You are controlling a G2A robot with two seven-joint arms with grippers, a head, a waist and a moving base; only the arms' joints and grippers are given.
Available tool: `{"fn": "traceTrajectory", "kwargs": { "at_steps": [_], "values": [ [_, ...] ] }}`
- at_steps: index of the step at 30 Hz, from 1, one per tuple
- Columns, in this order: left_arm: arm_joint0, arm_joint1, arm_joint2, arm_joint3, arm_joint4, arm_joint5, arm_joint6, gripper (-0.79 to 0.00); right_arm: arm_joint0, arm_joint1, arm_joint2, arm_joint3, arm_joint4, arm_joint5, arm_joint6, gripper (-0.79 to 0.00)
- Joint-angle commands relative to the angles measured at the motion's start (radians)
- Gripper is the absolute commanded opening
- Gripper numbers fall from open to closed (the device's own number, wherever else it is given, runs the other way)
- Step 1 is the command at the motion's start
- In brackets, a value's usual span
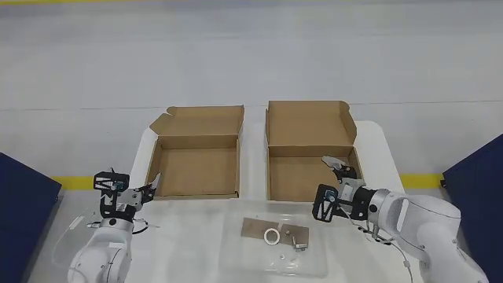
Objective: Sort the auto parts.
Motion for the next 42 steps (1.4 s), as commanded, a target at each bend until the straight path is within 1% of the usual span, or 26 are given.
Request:
{"fn": "traceTrajectory", "kwargs": {
  "at_steps": [1,3,5,6,8,11,14,18,26,27,29,30,33,35,42],
  "values": [
    [0.000,0.000,0.000,0.000,0.000,0.000,0.000,0.000,0.000,0.000,0.000,0.000,0.000,0.000,0.000,0.000],
    [0.000,0.000,0.000,0.000,0.000,0.000,0.000,0.000,-0.001,0.000,-0.004,-0.003,0.002,-0.002,-0.006,0.000],
    [0.000,0.000,0.000,0.000,0.000,0.000,0.000,0.000,0.006,0.003,-0.023,-0.019,-0.015,-0.040,-0.014,0.000],
    [0.000,0.000,0.000,0.000,0.000,0.000,0.000,0.000,0.014,0.006,-0.031,-0.024,-0.031,-0.065,-0.002,0.000],
    [0.000,0.000,0.000,0.000,0.000,0.000,0.000,0.000,0.029,0.015,-0.068,-0.032,-0.040,-0.065,0.024,0.000],
    [0.000,0.000,0.000,0.000,0.000,0.000,0.000,0.000,0.061,0.035,-0.143,-0.037,-0.034,-0.065,0.093,0.000],
    [0.000,0.000,0.000,0.000,0.000,0.000,0.000,0.000,0.112,0.060,-0.230,-0.030,-0.003,-0.065,0.196,0.000],
    [0.000,0.000,0.000,0.000,0.000,0.000,0.000,0.000,0.202,0.096,-0.365,0.014,0.137,-0.065,0.356,0.000],
    [0.000,0.000,0.000,0.000,0.000,0.000,0.000,0.000,0.202,0.096,-0.365,0.014,0.137,-0.065,0.356,0.000],
    [0.000,0.000,0.000,0.000,0.000,0.000,0.000,0.000,0.201,0.096,-0.370,0.011,0.134,-0.065,0.354,0.000],
    [0.000,0.000,0.000,0.000,0.000,0.000,0.000,0.000,0.204,0.102,-0.419,0.007,0.110,-0.065,0.359,0.000],
    [0.000,0.000,0.000,0.000,0.000,0.000,0.000,0.000,0.212,0.104,-0.425,0.017,0.134,-0.065,0.354,0.000],
    [0.000,0.000,0.000,0.000,0.000,0.000,0.000,0.000,0.251,0.115,-0.455,0.035,0.214,-0.065,0.388,0.000],
    [0.000,0.000,0.000,0.000,0.000,0.000,0.000,0.000,0.289,0.129,-0.484,0.057,0.241,-0.065,0.388,0.000],
    [0.000,0.000,0.000,0.000,0.000,0.000,0.000,0.000,0.445,0.189,-0.624,0.150,0.322,-0.058,0.396,0.000]
  ]
}}
